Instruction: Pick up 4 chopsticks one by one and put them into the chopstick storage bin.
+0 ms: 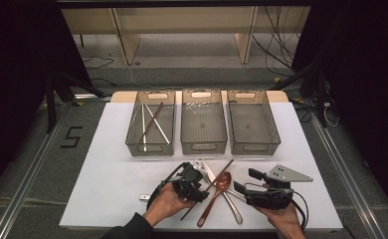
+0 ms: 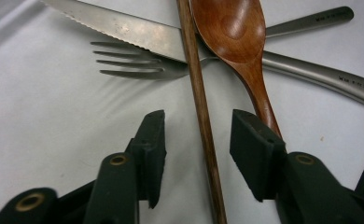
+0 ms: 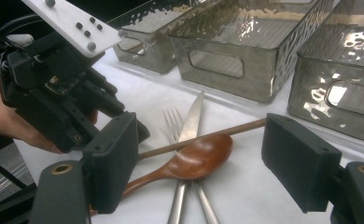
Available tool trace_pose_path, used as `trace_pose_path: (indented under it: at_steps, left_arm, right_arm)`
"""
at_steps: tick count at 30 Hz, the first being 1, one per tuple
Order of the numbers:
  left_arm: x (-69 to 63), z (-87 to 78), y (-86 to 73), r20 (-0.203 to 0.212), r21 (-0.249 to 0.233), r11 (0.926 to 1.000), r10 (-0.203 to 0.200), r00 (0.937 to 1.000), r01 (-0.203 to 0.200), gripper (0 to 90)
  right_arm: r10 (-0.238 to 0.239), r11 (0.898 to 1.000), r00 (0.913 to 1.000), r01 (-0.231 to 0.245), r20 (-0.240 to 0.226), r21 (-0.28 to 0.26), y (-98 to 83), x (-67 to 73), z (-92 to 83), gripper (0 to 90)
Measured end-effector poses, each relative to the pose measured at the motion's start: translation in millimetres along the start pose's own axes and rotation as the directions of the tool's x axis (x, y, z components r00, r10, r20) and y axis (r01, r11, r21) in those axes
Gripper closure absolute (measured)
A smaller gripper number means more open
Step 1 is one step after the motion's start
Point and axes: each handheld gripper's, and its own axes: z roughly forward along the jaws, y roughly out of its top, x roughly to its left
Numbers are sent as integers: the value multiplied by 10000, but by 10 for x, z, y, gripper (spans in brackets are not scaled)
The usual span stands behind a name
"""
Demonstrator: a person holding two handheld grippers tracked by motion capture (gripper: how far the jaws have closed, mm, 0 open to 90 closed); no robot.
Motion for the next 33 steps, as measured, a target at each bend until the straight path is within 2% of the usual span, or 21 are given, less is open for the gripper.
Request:
trace_pose_path:
  at_steps: [12,22,30,33]
  left_arm:
    - [-27,80,20,168,44,9998,190,9997,-191,715]
    - [-61,99,22,-359,21,9993,380,9986,-380,824]
    - [-42,96,22,-308,-35,9999,157,9994,-158,837]
    - [-40,91,20,-398,-99,9996,257,9989,-262,840]
  right_arm:
    - [24,10000,10000,-24,-36,59,-2,4,7,279]
    - [29,10000,10000,-28,-42,87,-4,4,12,279]
    - [67,9999,10000,-67,-55,87,-6,-1,15,279]
    - [47,9999,10000,-47,-51,101,-7,-2,16,279]
